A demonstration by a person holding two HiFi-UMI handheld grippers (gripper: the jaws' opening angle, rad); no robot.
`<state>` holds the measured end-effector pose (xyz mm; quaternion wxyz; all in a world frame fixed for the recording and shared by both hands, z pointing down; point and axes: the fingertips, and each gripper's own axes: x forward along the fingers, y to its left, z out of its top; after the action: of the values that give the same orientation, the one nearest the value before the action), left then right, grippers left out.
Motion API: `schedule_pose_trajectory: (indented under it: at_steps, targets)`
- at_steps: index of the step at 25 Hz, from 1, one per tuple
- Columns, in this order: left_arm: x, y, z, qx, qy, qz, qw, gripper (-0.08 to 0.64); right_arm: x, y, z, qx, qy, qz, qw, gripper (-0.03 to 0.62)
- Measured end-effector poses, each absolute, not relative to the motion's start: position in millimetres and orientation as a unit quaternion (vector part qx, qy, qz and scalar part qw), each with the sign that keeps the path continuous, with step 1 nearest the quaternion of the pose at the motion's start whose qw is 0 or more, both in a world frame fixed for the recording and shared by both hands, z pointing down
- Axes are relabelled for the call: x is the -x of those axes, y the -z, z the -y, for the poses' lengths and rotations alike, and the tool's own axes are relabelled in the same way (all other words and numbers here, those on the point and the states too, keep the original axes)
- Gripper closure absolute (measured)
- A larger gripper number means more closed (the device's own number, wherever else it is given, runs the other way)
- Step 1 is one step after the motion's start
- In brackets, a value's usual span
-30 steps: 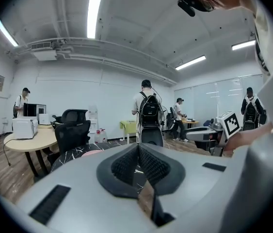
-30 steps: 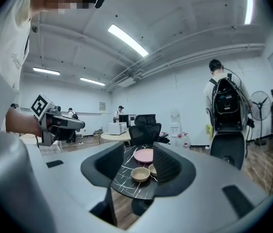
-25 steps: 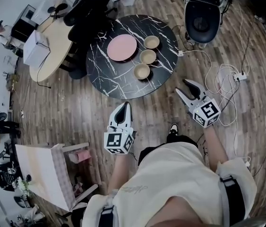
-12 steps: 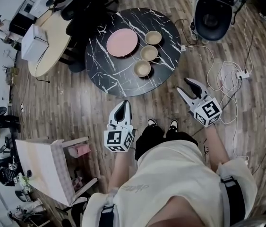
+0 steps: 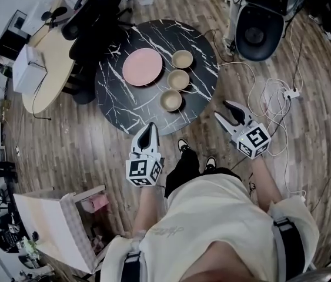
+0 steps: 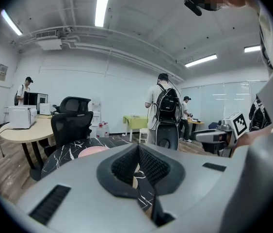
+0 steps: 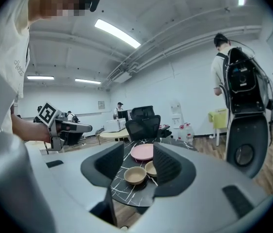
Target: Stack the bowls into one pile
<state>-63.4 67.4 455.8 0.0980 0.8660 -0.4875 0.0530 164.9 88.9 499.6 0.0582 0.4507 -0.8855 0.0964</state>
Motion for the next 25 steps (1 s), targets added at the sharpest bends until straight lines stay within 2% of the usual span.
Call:
schedule_pose_trajectory:
  at_steps: [12, 17, 25]
  targets:
    - [75.2, -440.2, 45.7, -0.893, -0.035, 0.44, 0.089, 0.54, -144.3, -469.9, 10.5, -0.488, -0.072, 0.865, 0.095, 0.407]
    - [78.1, -442.9, 77.4, -0.905, -0.041, 0.417, 0.077, 0.54, -141.3, -470.5, 36.3, -0.519, -0.081, 0.846, 0.09, 0.407]
    - [85.6, -461.8, 105.6, -0.91, -0.052, 0.401, 0.097, 0.54, -122.5, -487.2, 56.6, -0.514, -0.098, 0.844, 0.12, 0.407]
